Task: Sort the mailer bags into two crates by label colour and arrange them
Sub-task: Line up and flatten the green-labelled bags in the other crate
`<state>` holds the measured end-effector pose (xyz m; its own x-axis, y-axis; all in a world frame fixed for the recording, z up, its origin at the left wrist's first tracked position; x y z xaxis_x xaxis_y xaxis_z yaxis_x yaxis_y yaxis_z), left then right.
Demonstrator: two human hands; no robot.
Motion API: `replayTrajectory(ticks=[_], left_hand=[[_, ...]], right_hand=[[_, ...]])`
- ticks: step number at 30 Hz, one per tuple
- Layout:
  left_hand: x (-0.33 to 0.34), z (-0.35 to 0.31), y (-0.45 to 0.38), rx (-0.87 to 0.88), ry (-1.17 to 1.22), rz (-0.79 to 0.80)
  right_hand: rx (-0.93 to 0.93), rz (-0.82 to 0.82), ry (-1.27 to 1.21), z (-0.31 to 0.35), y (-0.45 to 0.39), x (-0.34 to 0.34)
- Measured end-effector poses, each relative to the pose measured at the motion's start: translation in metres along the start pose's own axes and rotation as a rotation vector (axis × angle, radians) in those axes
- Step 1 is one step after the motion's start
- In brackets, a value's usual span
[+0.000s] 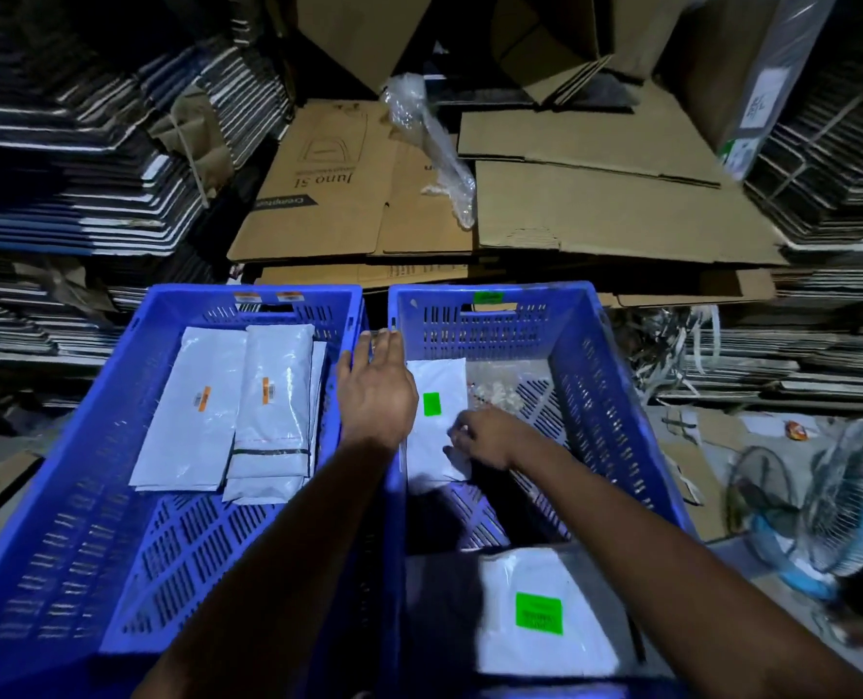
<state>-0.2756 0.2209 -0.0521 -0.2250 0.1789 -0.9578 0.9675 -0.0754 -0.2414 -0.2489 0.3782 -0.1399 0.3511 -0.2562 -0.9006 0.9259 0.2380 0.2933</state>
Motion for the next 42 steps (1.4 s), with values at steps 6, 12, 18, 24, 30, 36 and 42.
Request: replayTrajectory(ticks=[6, 12, 18, 24, 30, 36, 42], left_hand=[[-0.001, -0.001, 0.002, 0.01, 0.003, -0.019], [-0.01, -0.013, 0.01, 0.08, 0.021, -0.05], [-0.03, -0.04, 0.046, 0.29, 0.297, -0.1], [-0.03, -0.023, 0.059, -0.234, 1.031, -0.014], [-0.016, -0.018, 0.024, 0.047, 0.507, 0.046], [-0.001, -0.014, -0.009, -0.036, 0.328, 0.065], [0.002, -0.007, -0.011, -0.073, 0.362, -0.007]], right_hand=[[-0.017, 0.287, -0.073, 0.008, 0.122, -0.016], [-0.083, 0.237, -0.067, 0.013, 0.154, -0.01], [-0.093, 0.156, -0.406, 0.003, 0.167, -0.041], [0.183, -0.17, -0.887, -0.047, 0.159, -0.061], [0.461, -0.417, -0.881, -0.073, 0.101, -0.044], [0.546, -0.355, -0.785, -0.044, 0.023, -0.017], [0.49, -0.266, -0.627, -0.022, -0.03, -0.002]])
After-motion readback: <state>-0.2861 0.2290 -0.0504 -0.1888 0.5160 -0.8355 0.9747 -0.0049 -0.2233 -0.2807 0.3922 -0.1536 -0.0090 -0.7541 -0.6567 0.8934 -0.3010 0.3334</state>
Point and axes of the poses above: each hand's wrist, its own y-axis away from the middle knuckle, its own x-axis out of the palm, z = x × y, the point moved 7 cm from there along -y, towards the middle knuckle, and after that the axes turned 7 degrees about -z, right-handed, at the moved point
